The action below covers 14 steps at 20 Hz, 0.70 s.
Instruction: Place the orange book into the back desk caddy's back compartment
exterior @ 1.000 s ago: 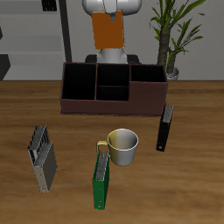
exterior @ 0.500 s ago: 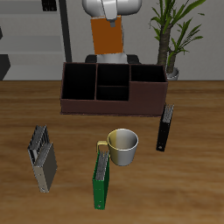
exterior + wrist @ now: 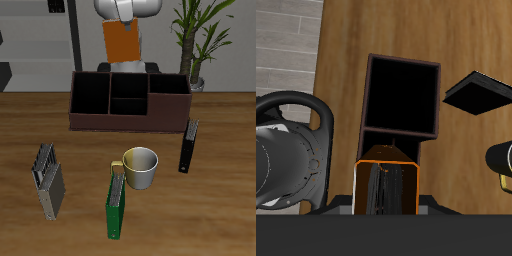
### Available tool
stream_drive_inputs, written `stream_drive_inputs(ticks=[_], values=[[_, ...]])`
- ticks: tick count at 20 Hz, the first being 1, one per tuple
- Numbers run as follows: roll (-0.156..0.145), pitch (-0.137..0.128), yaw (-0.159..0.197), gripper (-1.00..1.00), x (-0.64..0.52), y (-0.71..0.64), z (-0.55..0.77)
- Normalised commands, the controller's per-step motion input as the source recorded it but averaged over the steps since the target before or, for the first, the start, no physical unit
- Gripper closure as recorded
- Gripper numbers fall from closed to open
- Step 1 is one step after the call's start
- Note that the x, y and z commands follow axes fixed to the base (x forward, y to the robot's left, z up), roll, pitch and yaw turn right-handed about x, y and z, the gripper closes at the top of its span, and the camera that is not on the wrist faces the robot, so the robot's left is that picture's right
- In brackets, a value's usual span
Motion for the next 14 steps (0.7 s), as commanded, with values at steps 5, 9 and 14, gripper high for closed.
stream_drive_inputs(ticks=[5, 9, 14], values=[[0.02, -0.019, -0.043, 1.0, 0.05, -0.05, 0.11], [0.012, -0.005, -0.028, 1.0, 0.04, 0.03, -0.06], [0.035, 0.02, -0.007, 1.0, 0.06, 0.14, -0.16]])
